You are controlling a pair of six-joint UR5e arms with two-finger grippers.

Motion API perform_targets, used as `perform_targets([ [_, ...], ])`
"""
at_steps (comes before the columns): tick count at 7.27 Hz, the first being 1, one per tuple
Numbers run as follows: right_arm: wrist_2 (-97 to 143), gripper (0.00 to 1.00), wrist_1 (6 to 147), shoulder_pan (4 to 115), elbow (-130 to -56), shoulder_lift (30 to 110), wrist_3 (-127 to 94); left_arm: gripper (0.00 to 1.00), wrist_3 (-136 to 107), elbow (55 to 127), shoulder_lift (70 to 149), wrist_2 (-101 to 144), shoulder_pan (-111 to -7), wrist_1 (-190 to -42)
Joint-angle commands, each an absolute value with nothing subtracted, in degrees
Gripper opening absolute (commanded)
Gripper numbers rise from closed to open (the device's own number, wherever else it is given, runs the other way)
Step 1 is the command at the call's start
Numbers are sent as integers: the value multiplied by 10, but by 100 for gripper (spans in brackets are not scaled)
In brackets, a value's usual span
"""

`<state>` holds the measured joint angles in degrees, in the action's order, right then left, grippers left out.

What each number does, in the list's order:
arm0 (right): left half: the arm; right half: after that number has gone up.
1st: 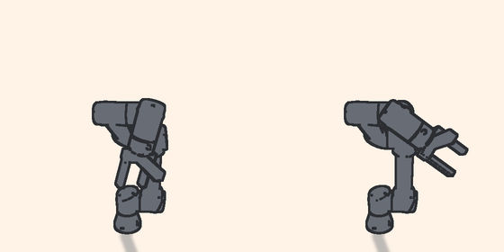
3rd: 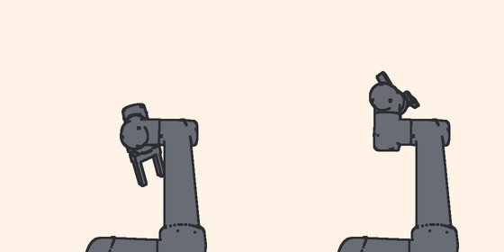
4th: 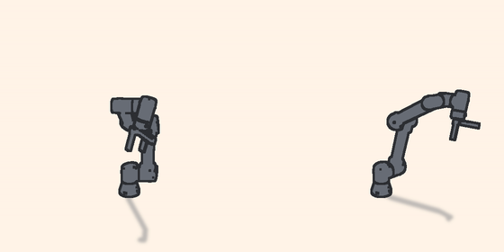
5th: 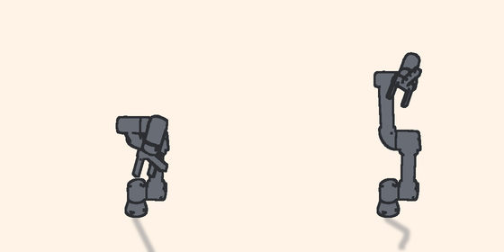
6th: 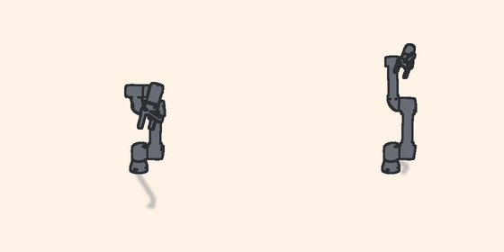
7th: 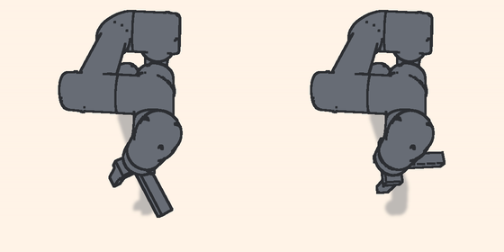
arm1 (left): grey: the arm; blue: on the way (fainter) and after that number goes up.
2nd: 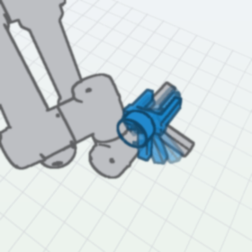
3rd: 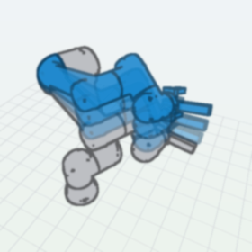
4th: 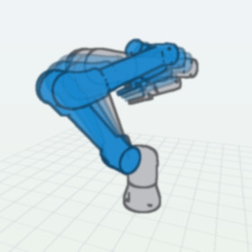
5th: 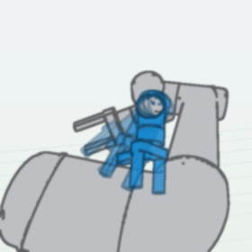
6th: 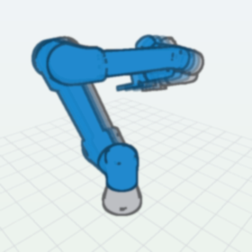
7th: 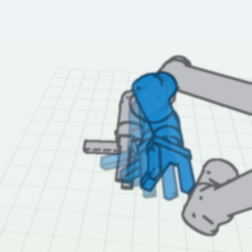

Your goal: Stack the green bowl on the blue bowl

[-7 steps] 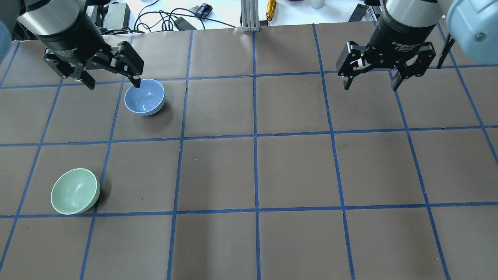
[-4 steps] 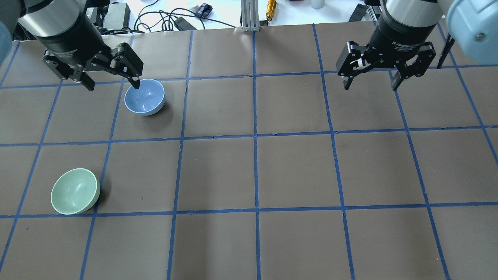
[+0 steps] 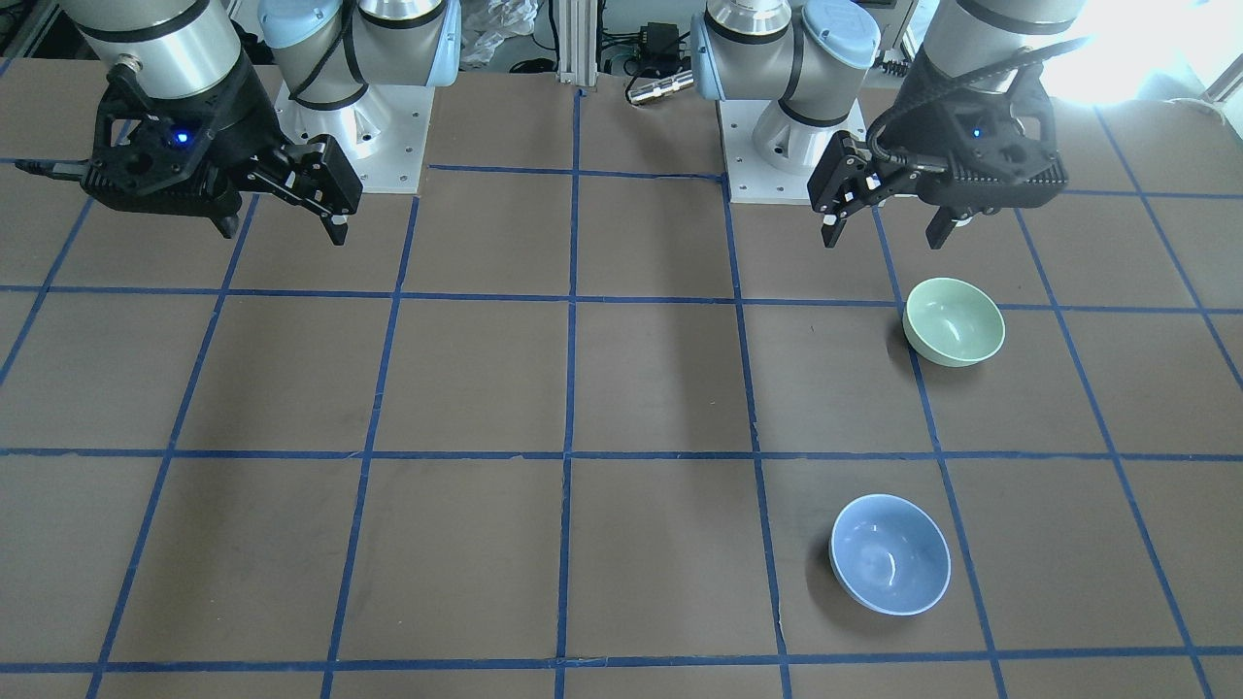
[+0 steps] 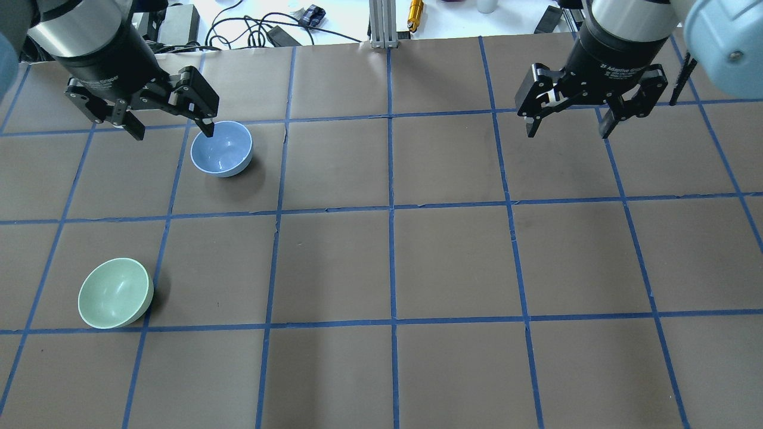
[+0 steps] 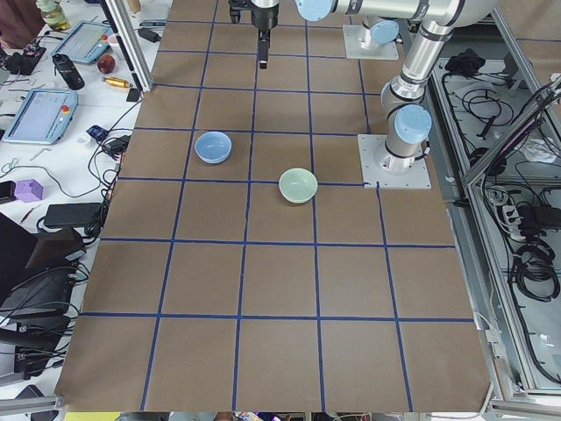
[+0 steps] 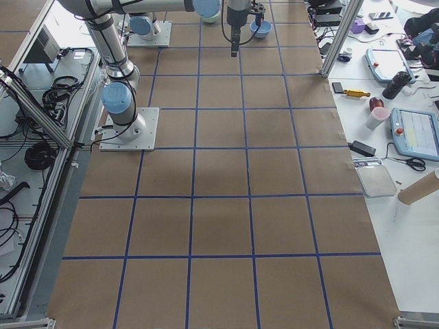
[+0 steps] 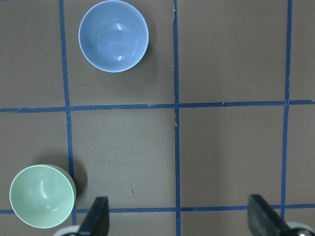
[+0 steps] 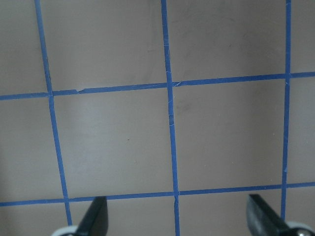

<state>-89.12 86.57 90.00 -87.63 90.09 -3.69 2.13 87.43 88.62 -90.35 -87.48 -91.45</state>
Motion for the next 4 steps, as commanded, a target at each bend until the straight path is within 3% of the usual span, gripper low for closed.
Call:
perform_targets([
  [1, -891, 100, 866, 900, -876, 901, -37, 100, 22, 874, 886, -904, -874, -914],
  [4, -891, 100, 866, 900, -876, 901, -37, 100, 115, 911, 901, -897, -782, -910],
])
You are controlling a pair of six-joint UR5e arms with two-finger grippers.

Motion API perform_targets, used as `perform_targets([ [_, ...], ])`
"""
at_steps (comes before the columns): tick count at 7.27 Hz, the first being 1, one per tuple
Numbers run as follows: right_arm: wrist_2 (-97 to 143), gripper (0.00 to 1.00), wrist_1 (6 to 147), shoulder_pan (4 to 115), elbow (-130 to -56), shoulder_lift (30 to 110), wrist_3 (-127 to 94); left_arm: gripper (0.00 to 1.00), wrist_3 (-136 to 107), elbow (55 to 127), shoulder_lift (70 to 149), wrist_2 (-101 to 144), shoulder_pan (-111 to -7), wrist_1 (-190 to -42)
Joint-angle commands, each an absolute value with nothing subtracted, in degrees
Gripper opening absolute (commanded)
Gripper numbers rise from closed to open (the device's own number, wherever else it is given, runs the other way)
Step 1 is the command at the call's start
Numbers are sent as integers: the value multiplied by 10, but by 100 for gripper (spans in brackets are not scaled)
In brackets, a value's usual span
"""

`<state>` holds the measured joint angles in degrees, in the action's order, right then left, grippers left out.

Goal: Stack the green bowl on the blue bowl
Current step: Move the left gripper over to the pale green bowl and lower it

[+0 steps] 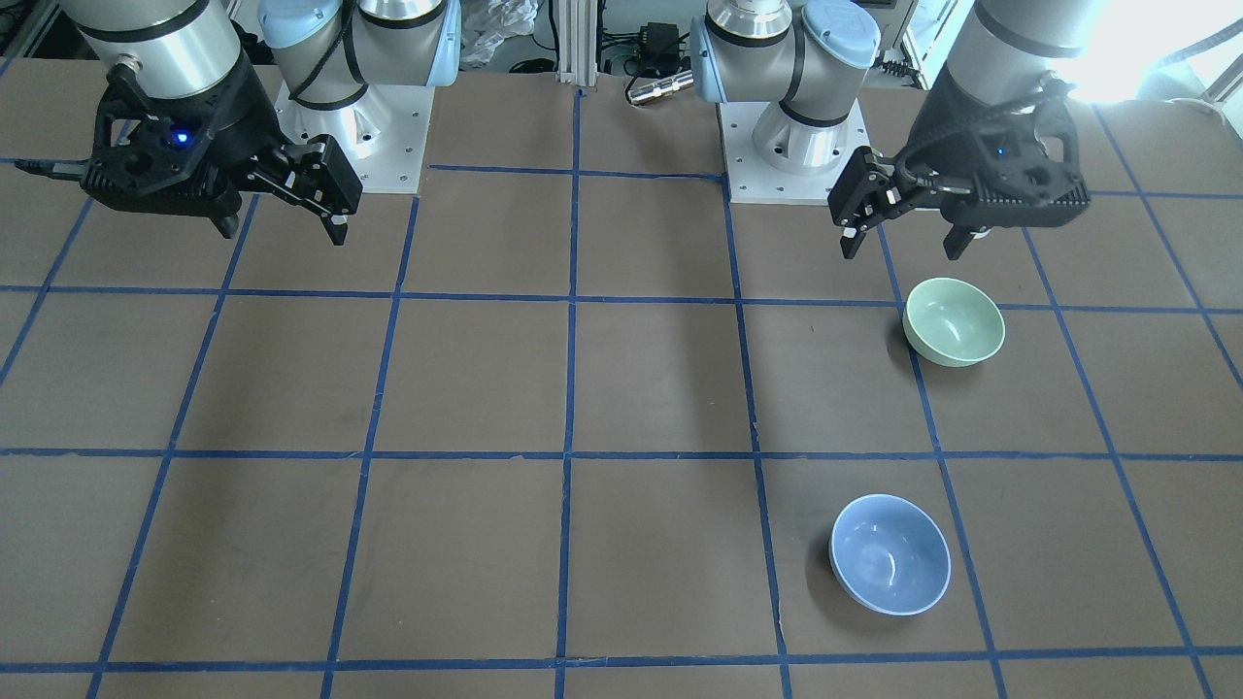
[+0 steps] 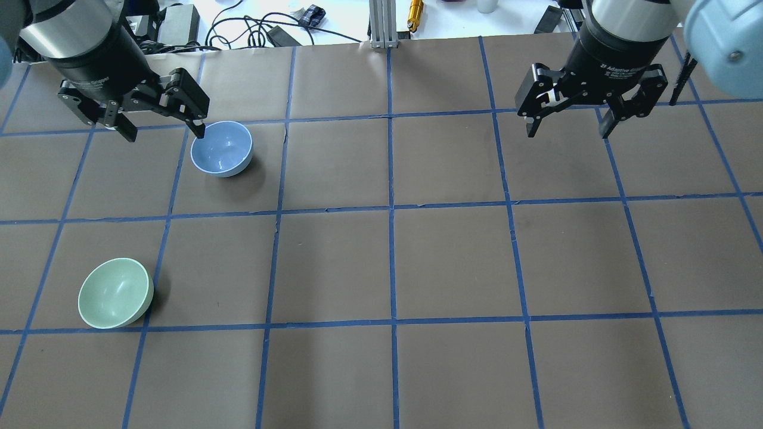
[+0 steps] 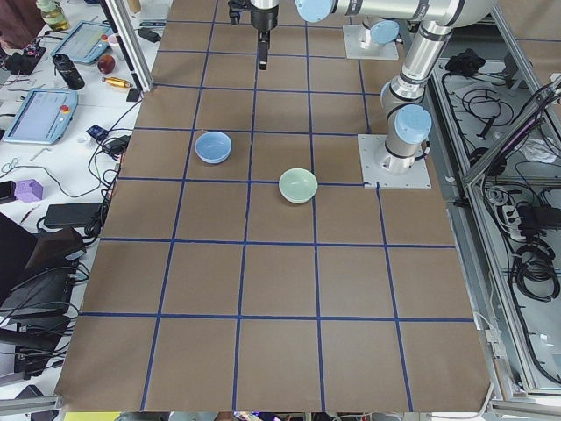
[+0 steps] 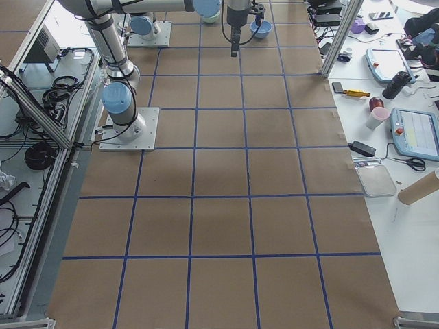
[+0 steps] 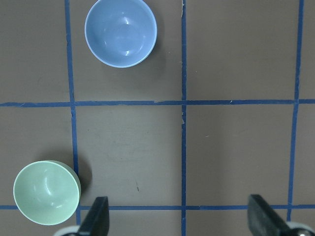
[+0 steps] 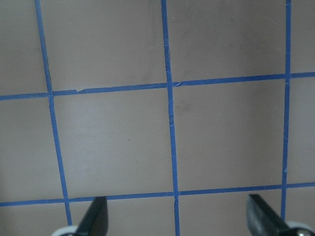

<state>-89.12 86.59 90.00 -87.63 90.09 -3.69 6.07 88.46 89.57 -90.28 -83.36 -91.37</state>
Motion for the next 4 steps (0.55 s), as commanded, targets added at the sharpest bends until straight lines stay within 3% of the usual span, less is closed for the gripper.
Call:
perform_targets([
  [1, -891, 100, 867, 900, -876, 901, -37, 100, 197, 958, 901, -902, -736, -872],
  [4, -891, 100, 866, 900, -876, 901, -36, 100, 347, 1079, 903, -902, -611, -732],
])
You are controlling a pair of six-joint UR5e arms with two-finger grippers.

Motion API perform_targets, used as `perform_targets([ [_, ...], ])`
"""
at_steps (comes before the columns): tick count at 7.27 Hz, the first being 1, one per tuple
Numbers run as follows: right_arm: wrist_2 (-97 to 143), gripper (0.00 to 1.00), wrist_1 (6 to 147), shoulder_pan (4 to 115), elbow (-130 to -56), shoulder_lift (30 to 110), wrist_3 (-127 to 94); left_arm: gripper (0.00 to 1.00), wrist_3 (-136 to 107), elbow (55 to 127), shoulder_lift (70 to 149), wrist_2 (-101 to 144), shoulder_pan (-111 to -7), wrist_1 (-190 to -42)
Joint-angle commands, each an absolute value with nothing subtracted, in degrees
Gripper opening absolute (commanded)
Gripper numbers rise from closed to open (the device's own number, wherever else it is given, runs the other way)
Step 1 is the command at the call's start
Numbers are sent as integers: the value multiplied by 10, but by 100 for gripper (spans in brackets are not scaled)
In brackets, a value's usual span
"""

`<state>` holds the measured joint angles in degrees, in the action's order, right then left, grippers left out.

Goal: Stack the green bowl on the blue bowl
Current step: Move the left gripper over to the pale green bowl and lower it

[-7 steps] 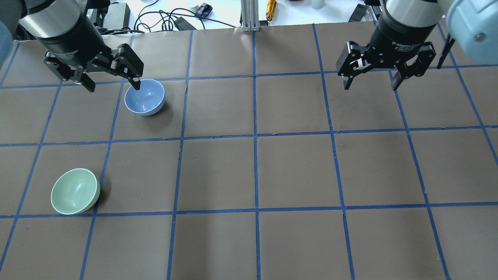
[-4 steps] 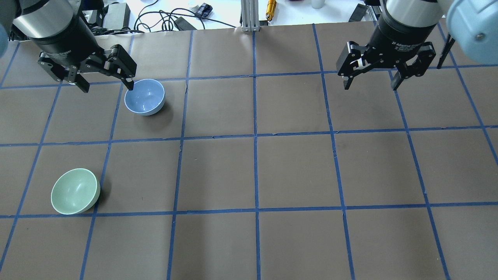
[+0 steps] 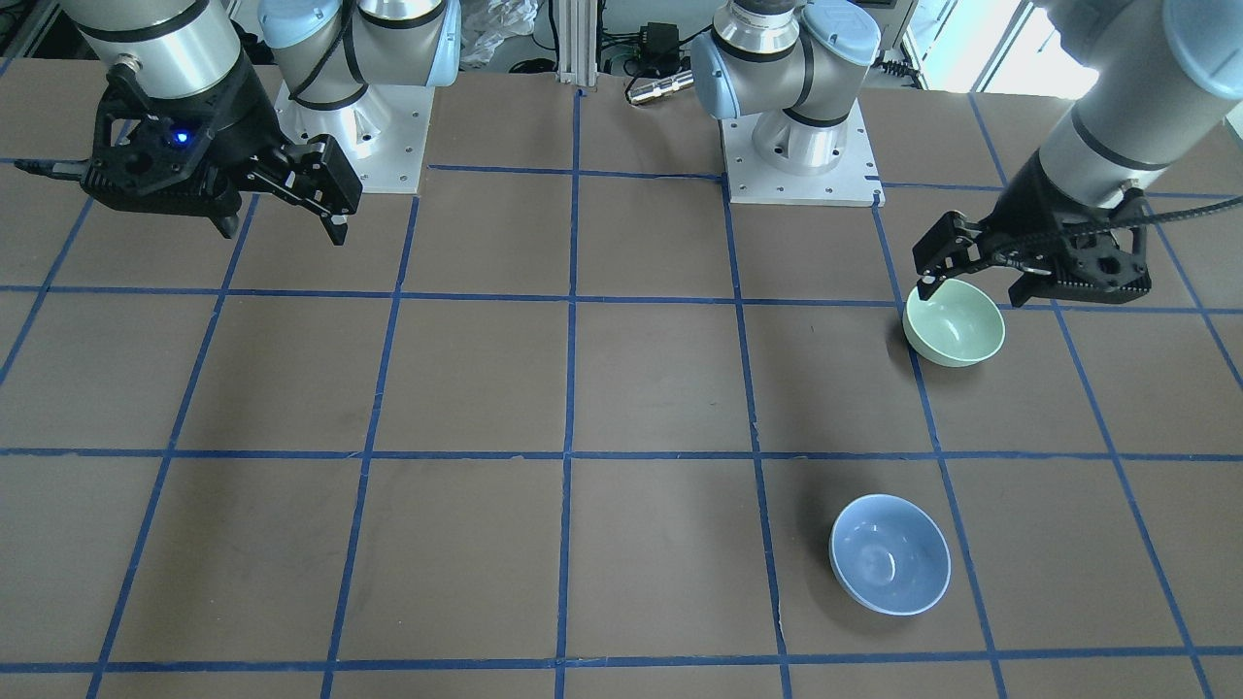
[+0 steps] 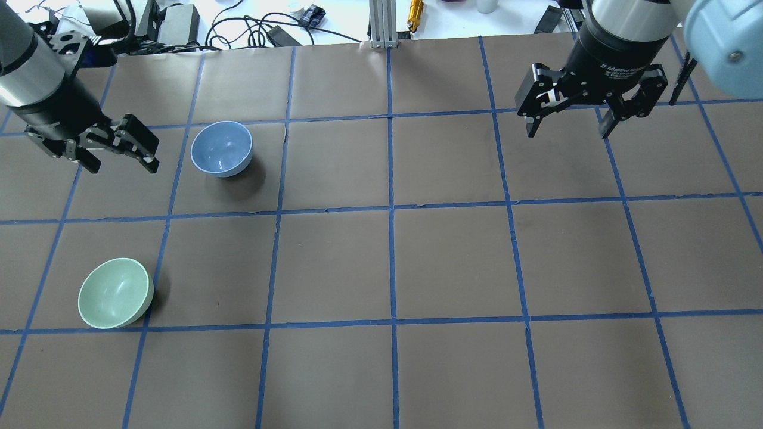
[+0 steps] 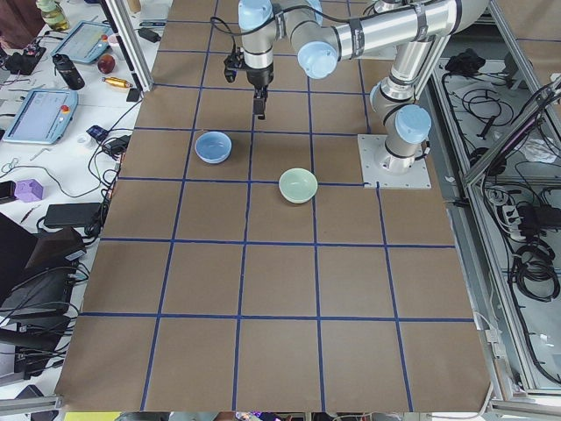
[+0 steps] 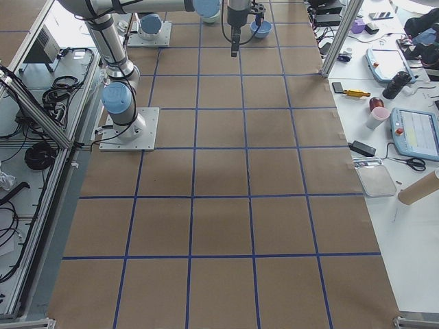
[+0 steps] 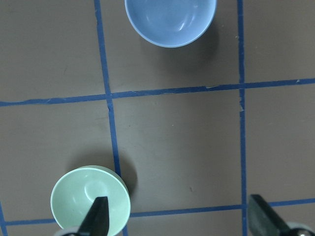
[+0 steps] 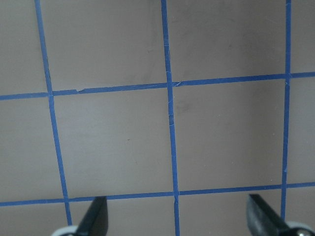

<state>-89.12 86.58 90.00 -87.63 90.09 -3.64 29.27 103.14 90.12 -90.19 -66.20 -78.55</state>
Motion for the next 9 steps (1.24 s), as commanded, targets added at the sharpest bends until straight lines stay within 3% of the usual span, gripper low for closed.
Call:
perform_targets([
  [1, -891, 100, 866, 900, -876, 901, -37, 100, 383, 1111, 909, -903, -576, -691],
  [5, -891, 100, 866, 900, -876, 901, -36, 100, 491, 1229, 949, -897, -458, -546],
  [9, -891, 100, 866, 900, -876, 901, -37, 95, 508, 1279, 964, -898, -446, -482],
])
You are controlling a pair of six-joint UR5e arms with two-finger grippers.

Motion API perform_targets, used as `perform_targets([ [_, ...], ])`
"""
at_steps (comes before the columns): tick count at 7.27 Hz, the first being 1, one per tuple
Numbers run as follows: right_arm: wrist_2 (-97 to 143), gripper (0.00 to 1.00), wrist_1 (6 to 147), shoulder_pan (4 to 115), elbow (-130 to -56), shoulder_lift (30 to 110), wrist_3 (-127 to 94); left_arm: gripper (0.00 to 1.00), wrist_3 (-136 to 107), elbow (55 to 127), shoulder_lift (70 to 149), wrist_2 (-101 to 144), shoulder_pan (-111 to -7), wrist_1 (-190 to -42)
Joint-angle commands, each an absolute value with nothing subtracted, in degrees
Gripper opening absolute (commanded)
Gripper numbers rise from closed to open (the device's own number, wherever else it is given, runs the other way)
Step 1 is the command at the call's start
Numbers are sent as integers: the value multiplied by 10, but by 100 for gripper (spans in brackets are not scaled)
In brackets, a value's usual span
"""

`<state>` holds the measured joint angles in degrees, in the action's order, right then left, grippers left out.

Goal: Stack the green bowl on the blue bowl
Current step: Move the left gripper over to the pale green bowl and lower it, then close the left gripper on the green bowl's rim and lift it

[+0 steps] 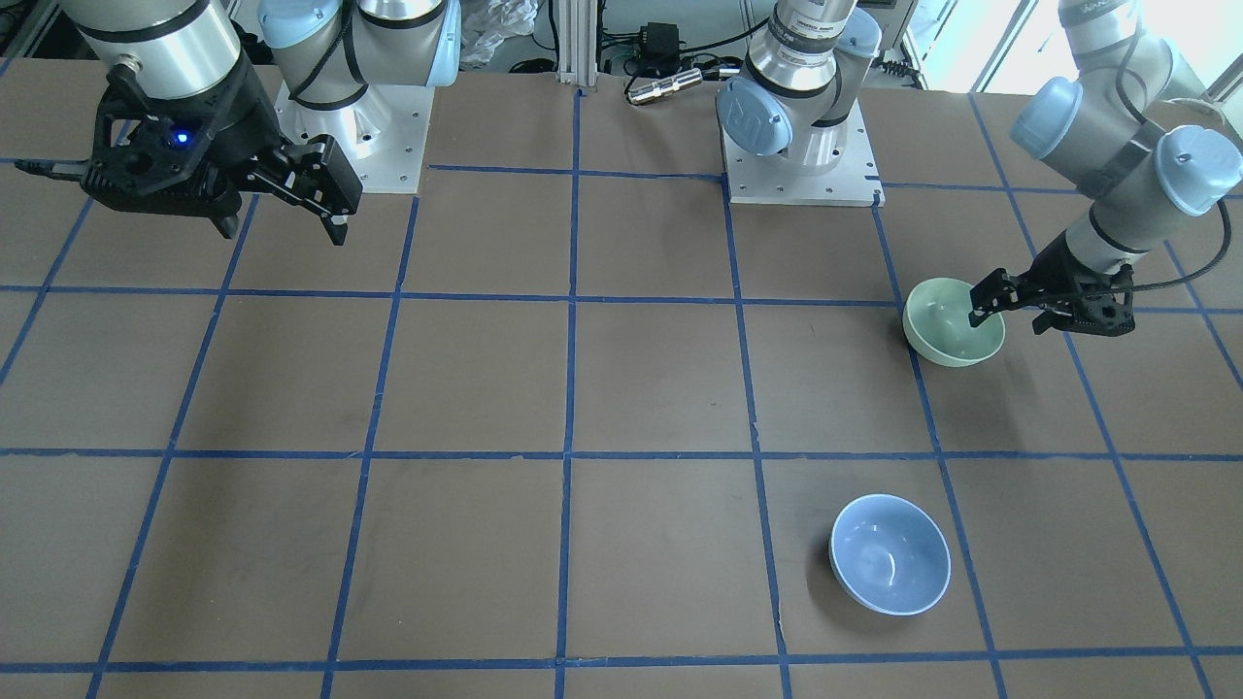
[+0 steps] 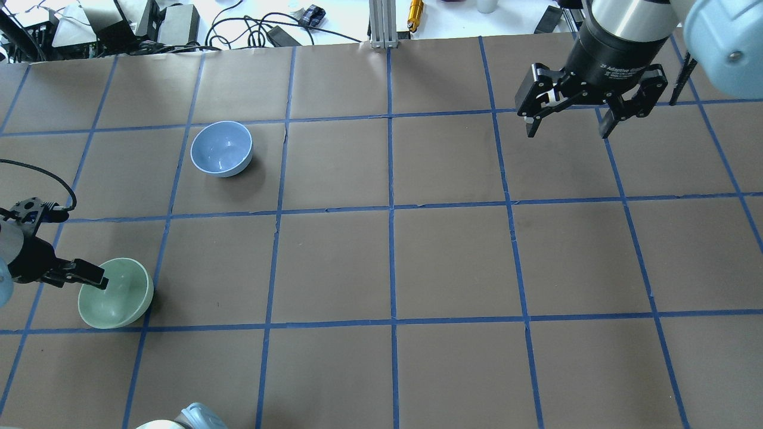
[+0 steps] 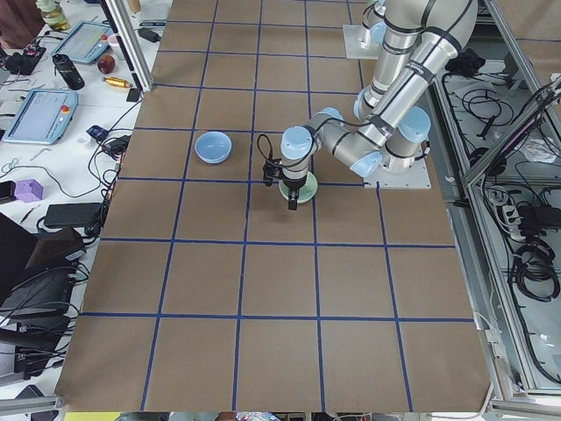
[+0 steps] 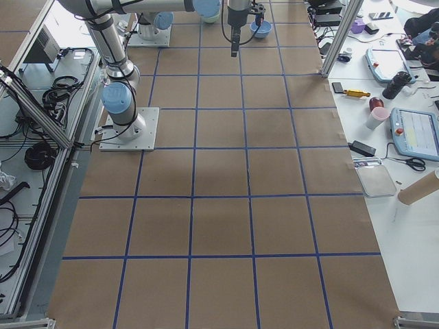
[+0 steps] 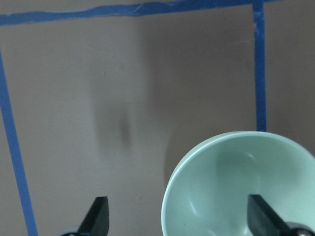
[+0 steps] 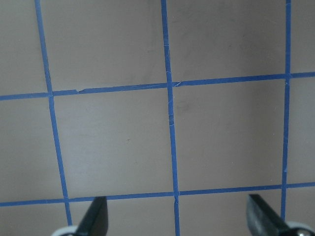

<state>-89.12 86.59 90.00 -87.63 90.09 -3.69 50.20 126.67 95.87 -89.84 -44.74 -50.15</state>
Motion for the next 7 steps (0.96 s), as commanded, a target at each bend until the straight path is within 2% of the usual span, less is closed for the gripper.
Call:
perform_targets([
  [1, -891, 100, 866, 900, -876, 901, -37, 80, 511, 1279, 968, -897, -443, -481],
  [2, -891, 100, 866, 900, -876, 901, -37, 53, 527, 1280, 972, -895, -435, -485],
  [3, -891, 100, 866, 900, -876, 901, -37, 22, 533, 1275, 974, -896, -432, -489],
  [4, -891, 100, 866, 900, -876, 901, -37, 0, 533, 1275, 974, -895, -432, -493],
  [7, -891, 100, 867, 900, -876, 901, -37, 0, 533, 1271, 974, -865, -412, -519],
])
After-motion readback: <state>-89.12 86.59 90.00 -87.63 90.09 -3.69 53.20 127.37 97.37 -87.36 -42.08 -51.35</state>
